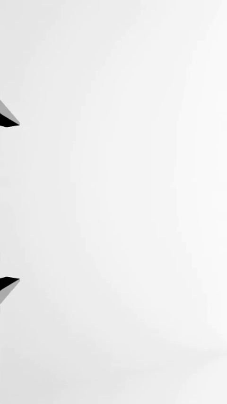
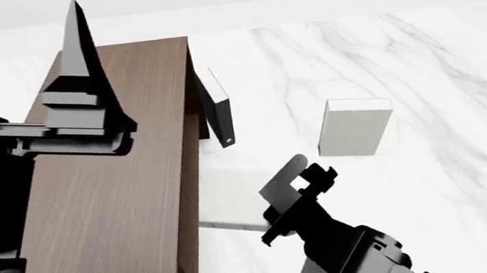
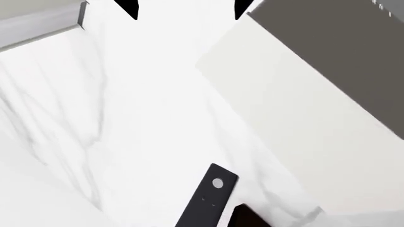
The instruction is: Pick up the book on the right and place it under the cabinet shelf.
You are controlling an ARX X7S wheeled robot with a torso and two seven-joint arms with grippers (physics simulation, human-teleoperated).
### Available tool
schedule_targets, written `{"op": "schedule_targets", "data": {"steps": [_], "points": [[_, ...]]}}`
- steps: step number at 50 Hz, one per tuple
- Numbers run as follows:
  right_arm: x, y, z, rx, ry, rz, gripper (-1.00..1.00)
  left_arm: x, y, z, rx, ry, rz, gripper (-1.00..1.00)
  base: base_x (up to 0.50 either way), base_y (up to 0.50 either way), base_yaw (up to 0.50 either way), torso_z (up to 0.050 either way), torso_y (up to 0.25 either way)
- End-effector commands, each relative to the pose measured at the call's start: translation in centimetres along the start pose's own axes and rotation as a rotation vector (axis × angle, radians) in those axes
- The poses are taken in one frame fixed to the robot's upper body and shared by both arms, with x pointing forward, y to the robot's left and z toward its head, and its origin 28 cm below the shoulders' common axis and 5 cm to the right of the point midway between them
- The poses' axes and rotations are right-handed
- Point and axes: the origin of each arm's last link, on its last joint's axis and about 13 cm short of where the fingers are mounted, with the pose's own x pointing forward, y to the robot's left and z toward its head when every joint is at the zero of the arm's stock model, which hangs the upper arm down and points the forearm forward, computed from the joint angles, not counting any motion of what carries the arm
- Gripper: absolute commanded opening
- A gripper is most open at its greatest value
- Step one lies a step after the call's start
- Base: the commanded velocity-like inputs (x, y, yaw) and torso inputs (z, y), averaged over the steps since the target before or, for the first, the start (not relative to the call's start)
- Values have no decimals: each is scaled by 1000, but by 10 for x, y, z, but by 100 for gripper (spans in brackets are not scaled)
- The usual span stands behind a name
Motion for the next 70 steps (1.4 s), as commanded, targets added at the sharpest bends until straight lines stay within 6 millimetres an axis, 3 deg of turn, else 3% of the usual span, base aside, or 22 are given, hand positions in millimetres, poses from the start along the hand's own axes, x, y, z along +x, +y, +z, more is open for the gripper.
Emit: {"op": "schedule_targets", "data": {"steps": [1, 29, 70], "points": [[-2, 25, 7, 86, -23, 211, 100, 1, -1, -1, 4, 3, -7, 100, 0, 0, 0, 0, -10], [9, 24, 9, 90, -83, 211, 100, -5, -1, 0, 11, 8, -18, 100, 0, 0, 0, 0, -2], [23, 40, 22, 68, -124, 290, 100, -5, 1, 3, 25, 3, -12, 100, 0, 0, 0, 0, -1]]}}
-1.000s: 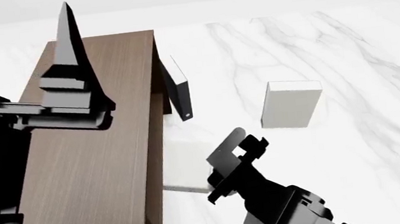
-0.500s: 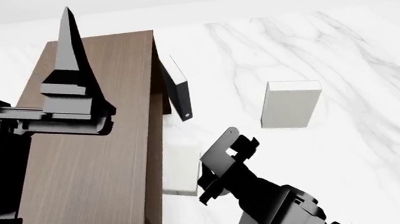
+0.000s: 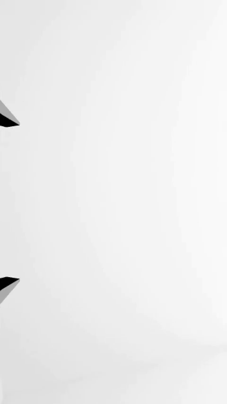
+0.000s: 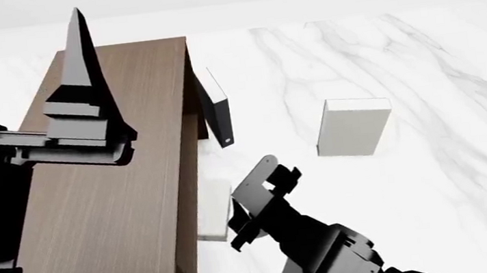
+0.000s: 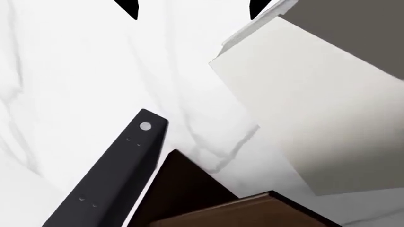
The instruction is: Pick up the book on the right and place it under the cabinet shelf.
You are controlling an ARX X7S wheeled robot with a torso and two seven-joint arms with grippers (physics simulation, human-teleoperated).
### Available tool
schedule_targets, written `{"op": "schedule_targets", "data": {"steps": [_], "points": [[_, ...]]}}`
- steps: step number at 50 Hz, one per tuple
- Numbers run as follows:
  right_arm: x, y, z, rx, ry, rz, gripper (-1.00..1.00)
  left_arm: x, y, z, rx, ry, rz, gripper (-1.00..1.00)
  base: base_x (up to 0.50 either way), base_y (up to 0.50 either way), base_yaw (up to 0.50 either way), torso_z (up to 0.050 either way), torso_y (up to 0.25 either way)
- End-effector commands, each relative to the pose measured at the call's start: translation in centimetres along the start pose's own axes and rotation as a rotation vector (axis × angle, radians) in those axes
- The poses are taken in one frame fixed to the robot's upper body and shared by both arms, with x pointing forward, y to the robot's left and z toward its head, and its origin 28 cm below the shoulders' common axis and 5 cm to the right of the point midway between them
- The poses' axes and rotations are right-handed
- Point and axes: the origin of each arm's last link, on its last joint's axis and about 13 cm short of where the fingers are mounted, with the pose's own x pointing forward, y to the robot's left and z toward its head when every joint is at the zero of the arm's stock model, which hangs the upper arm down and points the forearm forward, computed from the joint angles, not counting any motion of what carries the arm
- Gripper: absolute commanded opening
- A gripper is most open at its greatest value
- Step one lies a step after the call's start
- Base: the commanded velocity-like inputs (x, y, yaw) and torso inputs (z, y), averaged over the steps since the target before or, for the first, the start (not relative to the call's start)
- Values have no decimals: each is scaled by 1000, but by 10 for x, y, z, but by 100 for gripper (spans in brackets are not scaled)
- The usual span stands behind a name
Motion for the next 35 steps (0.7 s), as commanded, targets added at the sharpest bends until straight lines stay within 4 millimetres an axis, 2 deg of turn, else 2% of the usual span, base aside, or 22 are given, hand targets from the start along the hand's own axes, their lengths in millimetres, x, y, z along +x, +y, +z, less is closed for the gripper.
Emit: {"op": "schedule_targets", "data": {"steps": [1, 35], "points": [[4, 16, 2, 26, -3, 117, 100, 0, 0, 1, 3, -3, 1, 100, 0, 0, 0, 0, 0], [18, 35, 12, 3, -28, 210, 100, -3, 2, 1, 10, 4, 0, 100, 0, 0, 0, 0, -2]]}}
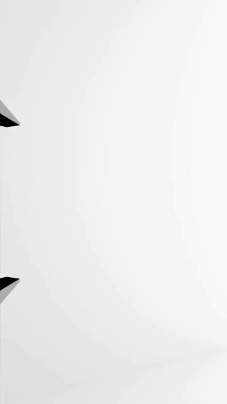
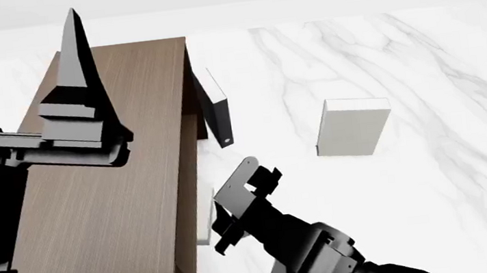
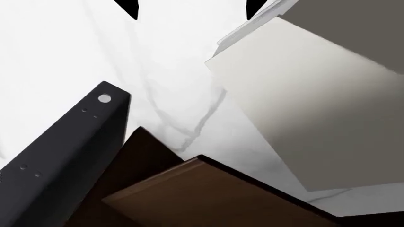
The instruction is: Pick up the book on the right and place it under the cabinet shelf.
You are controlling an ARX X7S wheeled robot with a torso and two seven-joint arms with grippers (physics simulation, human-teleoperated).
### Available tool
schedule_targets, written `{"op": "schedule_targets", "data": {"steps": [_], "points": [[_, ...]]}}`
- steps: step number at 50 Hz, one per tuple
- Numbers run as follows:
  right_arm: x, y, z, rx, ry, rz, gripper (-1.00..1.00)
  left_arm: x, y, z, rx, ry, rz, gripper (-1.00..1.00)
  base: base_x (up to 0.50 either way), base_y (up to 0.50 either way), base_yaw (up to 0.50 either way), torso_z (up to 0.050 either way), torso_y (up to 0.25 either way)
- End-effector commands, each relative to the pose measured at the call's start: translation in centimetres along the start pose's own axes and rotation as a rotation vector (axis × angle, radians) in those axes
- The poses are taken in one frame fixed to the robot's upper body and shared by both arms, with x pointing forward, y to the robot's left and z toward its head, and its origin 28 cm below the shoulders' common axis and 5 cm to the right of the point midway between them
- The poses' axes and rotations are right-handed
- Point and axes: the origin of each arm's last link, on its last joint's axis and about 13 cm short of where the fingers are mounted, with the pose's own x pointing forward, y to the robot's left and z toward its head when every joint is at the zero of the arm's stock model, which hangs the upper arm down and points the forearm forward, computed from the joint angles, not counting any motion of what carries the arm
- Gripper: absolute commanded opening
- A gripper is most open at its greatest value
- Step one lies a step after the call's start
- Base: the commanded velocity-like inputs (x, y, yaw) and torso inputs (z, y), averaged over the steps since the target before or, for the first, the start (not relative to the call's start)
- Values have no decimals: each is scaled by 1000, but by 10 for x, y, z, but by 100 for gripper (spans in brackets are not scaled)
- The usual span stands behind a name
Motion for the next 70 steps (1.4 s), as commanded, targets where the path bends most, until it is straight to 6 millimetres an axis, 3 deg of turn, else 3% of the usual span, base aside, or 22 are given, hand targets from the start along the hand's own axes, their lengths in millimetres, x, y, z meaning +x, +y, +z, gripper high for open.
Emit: {"op": "schedule_targets", "data": {"steps": [1, 20, 35, 60, 70], "points": [[3, 21, 2, 11, 7, 138, 100, -2, 0, 0, 3, 3, -1, 100, 0, 0, 0, 0, 0], [3, 27, 5, -3, -4, 169, 100, -5, 2, 1, 7, 7, 9, 100, 0, 0, 0, -1, -2], [4, -15, -8, -9, 96, -97, 100, -6, 1, 4, 6, -2, 4, 100, 0, 0, 0, -1, -2], [-1, -31, -23, 4, 161, -171, 100, -3, 1, 5, 2, -10, -3, 100, 0, 0, 0, -1, -2], [-26, -46, -9, 77, 99, -208, 100, -1, 0, -1, 3, 10, -4, 100, 0, 0, 0, 0, -1]]}}
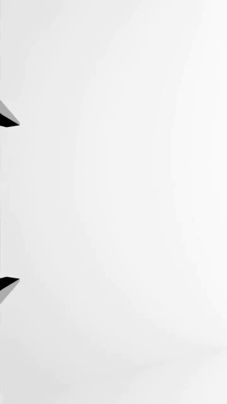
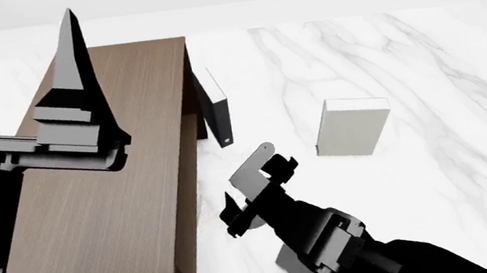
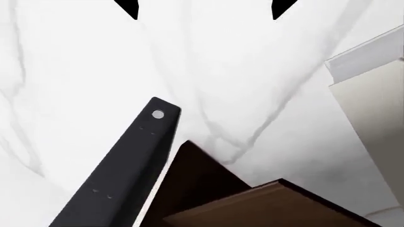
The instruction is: Pick up the book on the right and place it under the cabinet shelf.
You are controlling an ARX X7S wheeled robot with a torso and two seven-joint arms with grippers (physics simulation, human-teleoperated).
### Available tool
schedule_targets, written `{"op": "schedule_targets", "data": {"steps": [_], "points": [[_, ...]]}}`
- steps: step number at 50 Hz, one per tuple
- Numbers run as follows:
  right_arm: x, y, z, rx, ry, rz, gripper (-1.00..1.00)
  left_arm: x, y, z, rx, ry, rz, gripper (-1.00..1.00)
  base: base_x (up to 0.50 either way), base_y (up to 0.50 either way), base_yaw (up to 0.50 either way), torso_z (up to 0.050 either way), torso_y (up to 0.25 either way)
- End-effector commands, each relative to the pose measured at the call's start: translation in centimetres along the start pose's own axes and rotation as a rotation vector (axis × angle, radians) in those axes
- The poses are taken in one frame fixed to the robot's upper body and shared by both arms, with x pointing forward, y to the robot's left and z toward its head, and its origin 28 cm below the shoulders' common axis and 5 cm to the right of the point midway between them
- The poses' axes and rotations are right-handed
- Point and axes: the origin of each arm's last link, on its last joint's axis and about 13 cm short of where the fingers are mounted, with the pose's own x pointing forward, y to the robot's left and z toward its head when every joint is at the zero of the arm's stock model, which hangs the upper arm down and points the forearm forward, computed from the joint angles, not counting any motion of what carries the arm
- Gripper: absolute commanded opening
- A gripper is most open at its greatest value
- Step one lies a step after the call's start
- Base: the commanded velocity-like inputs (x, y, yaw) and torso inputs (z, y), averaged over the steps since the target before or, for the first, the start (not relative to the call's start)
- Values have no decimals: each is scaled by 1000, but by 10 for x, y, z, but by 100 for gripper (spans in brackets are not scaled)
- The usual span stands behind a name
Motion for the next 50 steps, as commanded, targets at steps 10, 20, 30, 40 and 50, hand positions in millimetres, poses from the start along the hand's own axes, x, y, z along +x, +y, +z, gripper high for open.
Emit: {"op": "schedule_targets", "data": {"steps": [10, 20, 30, 40, 50], "points": [[-48, -34, 5, 104, -2, -146, 100, 1, -2, -3, 4, 26, 0, 100, 0, 0, 0, 0, 0], [-68, -40, 14, 148, -55, -169, 100, 1, -4, -1, 5, 36, 0, 100, 0, 0, 0, 0, 0], [-85, -42, 25, 169, -104, -170, 100, 2, -5, 0, 9, 42, -1, 100, 0, 0, 0, 0, 63], [-95, -42, 27, 184, -124, -172, 100, 2, -5, 1, 13, 42, -1, 100, 0, 0, 0, 0, 123], [-109, -43, 36, 188, -163, -181, 100, 3, -6, 2, 14, 44, -4, 100, 0, 0, 0, 0, 130]]}}
